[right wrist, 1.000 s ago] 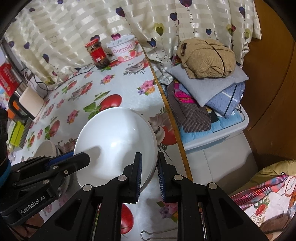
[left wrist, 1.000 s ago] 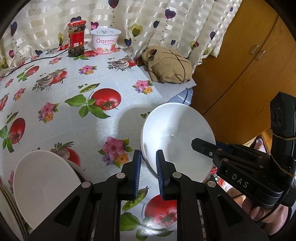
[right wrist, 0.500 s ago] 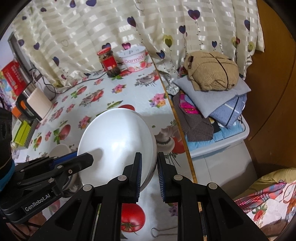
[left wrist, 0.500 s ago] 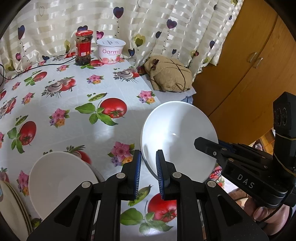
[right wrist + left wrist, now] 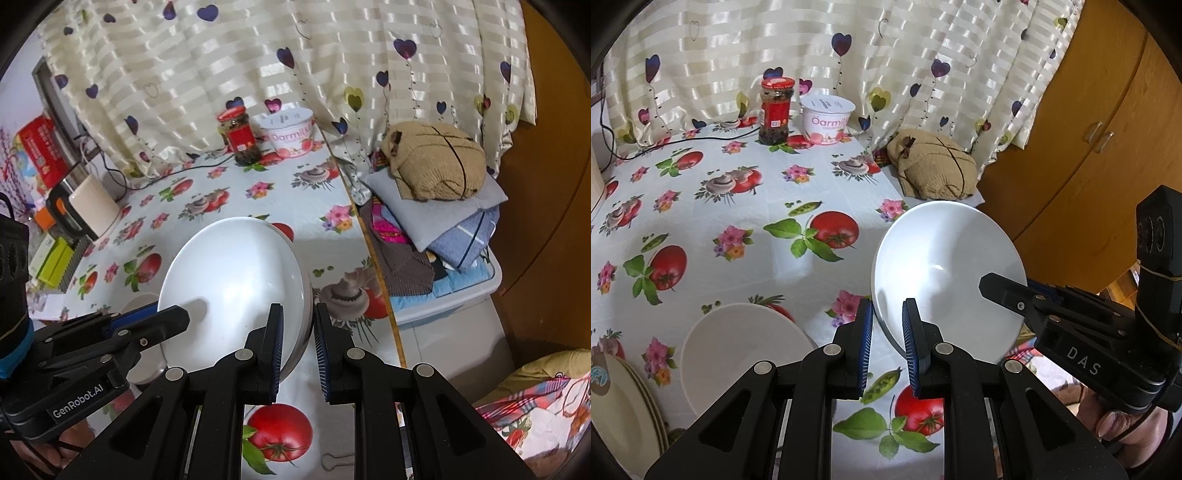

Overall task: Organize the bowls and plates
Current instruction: 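Lift the white bowl with the right gripper and carry it toward the bowl stack, then lower the white bowl into the stacked bowls with the right gripper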

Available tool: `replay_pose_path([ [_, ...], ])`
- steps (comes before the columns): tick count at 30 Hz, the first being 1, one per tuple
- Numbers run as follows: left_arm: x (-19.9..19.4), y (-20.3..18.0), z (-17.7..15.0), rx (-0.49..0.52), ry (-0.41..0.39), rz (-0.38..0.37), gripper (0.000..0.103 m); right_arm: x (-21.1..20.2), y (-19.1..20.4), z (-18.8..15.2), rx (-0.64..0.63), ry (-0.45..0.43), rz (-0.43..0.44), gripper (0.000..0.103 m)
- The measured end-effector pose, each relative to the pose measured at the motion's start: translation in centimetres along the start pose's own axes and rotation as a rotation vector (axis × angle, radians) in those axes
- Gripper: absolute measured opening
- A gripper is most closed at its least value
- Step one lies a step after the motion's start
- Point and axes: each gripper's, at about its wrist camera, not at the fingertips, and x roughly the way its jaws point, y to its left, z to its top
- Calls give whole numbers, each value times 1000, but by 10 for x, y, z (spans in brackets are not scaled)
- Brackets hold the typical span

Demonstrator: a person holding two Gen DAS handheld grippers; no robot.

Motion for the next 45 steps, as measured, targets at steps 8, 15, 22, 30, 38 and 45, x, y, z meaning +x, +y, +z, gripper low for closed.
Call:
replay_pose_path([
  [8,-15,14,-2,-24,-25,20,17,-4,20,4,-34,-11,16,17],
  [15,-27,27,-7,-49,-45,40,17,-2,39,6,-65,-8,36,17],
  [22,-38,39,-13,-77,-59,47,17,-2,54,5,-93,-4,52,17],
  [30,-49,52,-19,-109,-68,64,17,0,70,4,-121,1,68,17],
  [38,-59,67,-25,-142,-74,96,17,6,88,2,-152,14,93,17],
  [45,-60,79,-33,-170,-60,130,17,18,102,0,-177,43,120,17],
])
